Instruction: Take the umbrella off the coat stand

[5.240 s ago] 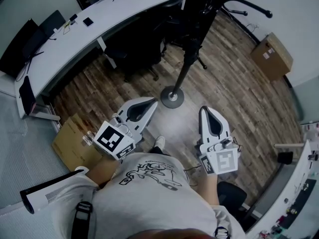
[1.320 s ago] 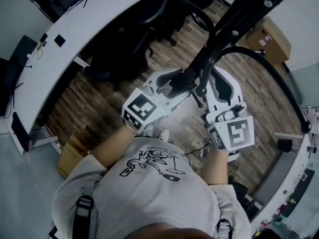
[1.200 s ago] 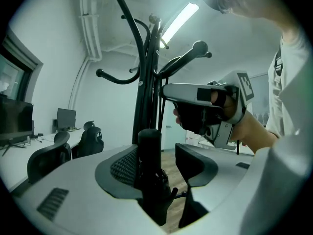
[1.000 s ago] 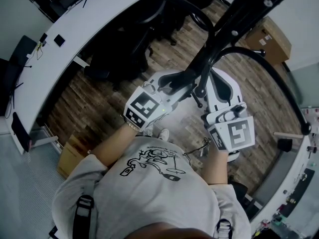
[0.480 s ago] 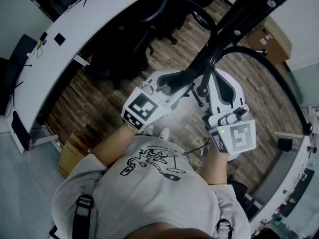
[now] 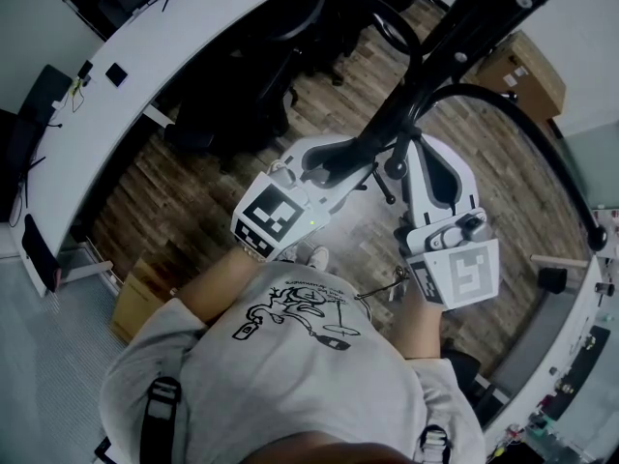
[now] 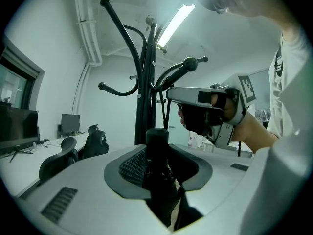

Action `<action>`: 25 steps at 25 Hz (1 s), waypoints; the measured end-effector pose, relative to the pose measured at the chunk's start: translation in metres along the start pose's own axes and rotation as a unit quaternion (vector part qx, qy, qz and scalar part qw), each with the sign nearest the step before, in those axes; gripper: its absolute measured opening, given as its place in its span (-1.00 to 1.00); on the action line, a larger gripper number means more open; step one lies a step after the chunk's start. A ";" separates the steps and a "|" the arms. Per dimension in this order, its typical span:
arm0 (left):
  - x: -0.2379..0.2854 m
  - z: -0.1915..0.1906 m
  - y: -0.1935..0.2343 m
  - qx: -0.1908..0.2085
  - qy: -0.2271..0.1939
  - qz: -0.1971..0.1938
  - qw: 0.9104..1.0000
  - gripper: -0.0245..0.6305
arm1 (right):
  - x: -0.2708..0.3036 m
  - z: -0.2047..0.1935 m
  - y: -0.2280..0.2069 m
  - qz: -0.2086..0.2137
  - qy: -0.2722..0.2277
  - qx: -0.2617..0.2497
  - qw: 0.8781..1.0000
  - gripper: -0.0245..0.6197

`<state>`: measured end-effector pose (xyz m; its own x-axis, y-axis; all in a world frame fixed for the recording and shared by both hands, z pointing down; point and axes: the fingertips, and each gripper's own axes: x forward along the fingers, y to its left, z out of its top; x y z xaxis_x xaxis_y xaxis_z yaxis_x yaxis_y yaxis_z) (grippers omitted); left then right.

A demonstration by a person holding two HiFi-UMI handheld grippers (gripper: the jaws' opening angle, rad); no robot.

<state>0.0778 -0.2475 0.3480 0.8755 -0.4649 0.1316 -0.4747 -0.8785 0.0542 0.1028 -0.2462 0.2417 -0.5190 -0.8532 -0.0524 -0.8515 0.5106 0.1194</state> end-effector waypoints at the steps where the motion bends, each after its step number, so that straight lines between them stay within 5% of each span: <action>1: 0.000 0.001 0.001 0.000 0.001 0.000 1.000 -0.45 | 0.001 0.001 0.001 0.001 0.000 0.000 1.000 -0.89; 25: -0.029 0.010 -0.032 0.002 -0.008 0.001 1.000 -0.45 | -0.033 0.021 0.034 0.010 -0.015 -0.016 1.000 -0.89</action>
<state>0.0687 -0.2066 0.3327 0.8756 -0.4690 0.1153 -0.4766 -0.8777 0.0494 0.0898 -0.1985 0.2270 -0.5379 -0.8394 -0.0785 -0.8385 0.5231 0.1523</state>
